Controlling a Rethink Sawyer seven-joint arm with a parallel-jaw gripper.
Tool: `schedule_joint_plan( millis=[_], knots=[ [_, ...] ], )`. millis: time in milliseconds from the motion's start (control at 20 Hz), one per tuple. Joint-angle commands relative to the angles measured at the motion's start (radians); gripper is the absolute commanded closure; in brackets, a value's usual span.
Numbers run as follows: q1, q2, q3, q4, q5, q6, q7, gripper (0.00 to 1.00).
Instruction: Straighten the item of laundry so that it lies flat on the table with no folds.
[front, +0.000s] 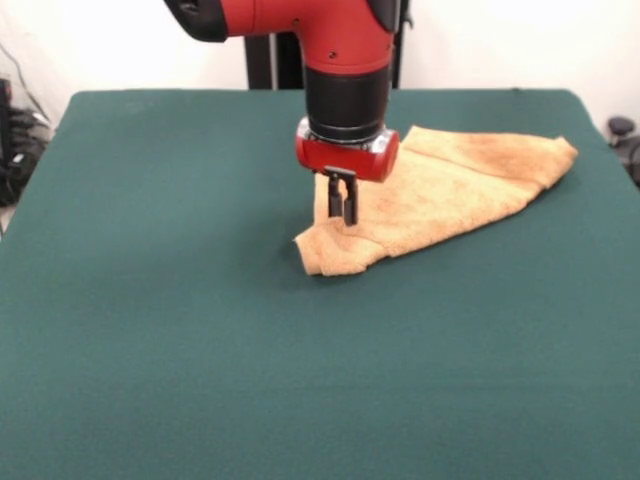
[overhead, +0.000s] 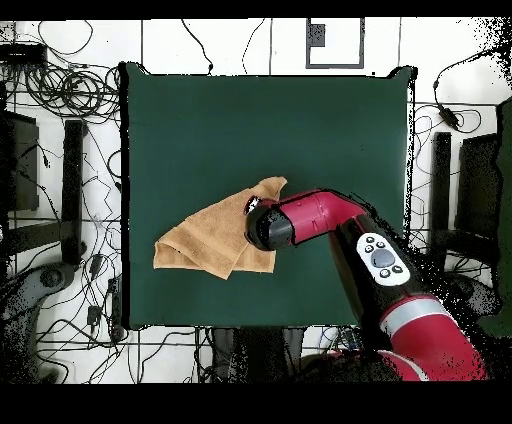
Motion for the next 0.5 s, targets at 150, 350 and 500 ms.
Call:
schedule_joint_plan(
  millis=[150, 350, 500],
  knots=[
    [0.019, -0.066, 0.042, -0.009, 0.092, 0.185, -0.140, 1.00],
    [-0.002, -0.087, 0.071, 0.004, 0.138, 0.237, -0.182, 1.00],
    [-0.015, -0.102, 0.088, 0.014, 0.160, 0.265, -0.204, 1.00]
  ],
)
